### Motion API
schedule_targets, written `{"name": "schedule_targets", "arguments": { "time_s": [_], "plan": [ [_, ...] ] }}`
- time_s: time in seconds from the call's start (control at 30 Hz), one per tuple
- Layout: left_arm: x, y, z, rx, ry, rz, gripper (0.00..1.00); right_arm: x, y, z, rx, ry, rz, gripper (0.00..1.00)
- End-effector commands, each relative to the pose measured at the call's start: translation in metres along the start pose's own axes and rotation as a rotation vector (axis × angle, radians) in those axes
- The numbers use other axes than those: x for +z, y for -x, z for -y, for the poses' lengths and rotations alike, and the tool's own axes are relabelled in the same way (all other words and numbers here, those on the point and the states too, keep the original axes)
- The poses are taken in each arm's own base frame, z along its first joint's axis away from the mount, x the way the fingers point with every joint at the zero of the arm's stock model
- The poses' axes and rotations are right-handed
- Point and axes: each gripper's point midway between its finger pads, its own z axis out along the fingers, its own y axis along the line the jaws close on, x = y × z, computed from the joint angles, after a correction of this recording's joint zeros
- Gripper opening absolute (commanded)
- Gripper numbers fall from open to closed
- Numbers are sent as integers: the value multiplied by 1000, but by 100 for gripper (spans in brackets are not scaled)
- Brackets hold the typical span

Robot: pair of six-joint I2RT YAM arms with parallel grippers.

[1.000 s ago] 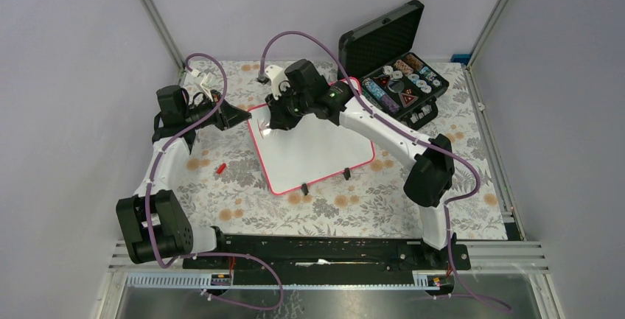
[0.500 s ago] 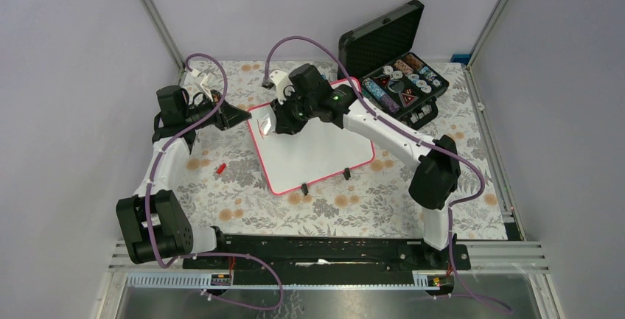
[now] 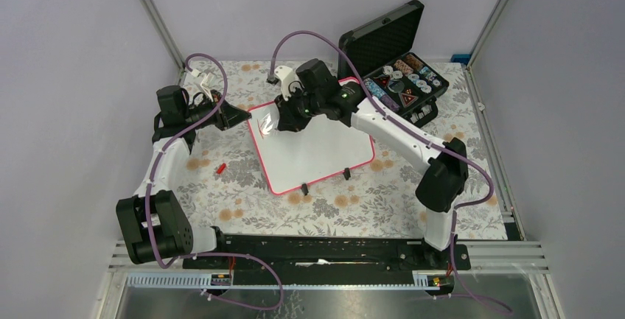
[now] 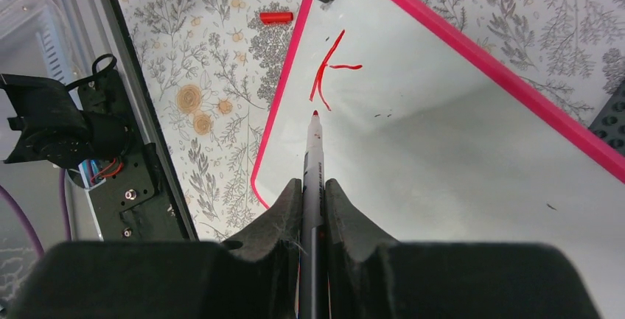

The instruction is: Write a sentence on the whiteboard

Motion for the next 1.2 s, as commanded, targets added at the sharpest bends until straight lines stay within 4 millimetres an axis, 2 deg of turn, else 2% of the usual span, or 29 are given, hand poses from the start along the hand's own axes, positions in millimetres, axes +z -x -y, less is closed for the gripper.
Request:
{"name": "schedule_targets", "arguments": {
  "time_s": [0.0,0.13,0.57,1.17],
  "plan": [
    [1,2,5,78,-10,11,0,-31,32,-5,-48,6,103,0],
    [0,3,6,81,-12,13,0,-23,28,2,-40,-16,87,0],
    [0,2,6,82,-13,11,0,-8,27,7,-28,-20,70,0],
    [1,2,6,83,-13,11,0,1,17,20,-35,-61,40,0]
  ]
}}
